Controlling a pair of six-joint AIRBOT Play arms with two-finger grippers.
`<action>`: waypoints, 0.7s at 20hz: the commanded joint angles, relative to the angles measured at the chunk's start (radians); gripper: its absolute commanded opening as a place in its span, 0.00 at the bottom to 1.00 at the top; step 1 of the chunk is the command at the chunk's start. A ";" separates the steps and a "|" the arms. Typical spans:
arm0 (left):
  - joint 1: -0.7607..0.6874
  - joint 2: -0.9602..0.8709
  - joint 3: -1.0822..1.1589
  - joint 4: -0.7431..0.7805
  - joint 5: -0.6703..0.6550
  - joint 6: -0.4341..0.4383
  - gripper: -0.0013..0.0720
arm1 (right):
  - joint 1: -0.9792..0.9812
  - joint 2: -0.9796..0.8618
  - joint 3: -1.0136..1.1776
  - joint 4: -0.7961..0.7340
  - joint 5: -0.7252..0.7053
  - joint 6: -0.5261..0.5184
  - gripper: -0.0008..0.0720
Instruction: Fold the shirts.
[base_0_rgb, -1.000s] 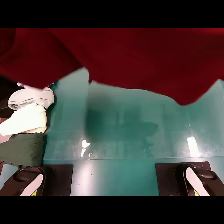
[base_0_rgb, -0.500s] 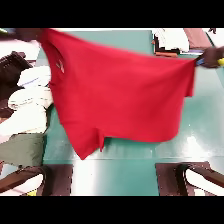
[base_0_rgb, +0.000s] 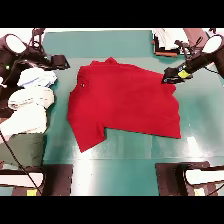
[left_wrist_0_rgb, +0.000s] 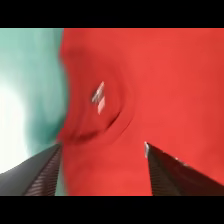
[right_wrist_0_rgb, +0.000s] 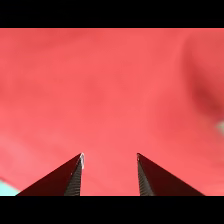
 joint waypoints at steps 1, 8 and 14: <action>0.076 0.037 -0.088 0.003 -0.169 0.010 0.83 | -0.044 0.088 -0.104 0.126 0.037 -0.051 0.53; 0.085 0.227 -0.688 -0.040 0.016 0.026 0.83 | -0.058 0.360 -0.443 0.198 -0.069 -0.058 0.53; 0.019 0.227 -0.851 -0.264 0.177 0.114 0.83 | -0.074 0.441 -0.517 0.196 -0.092 -0.058 0.53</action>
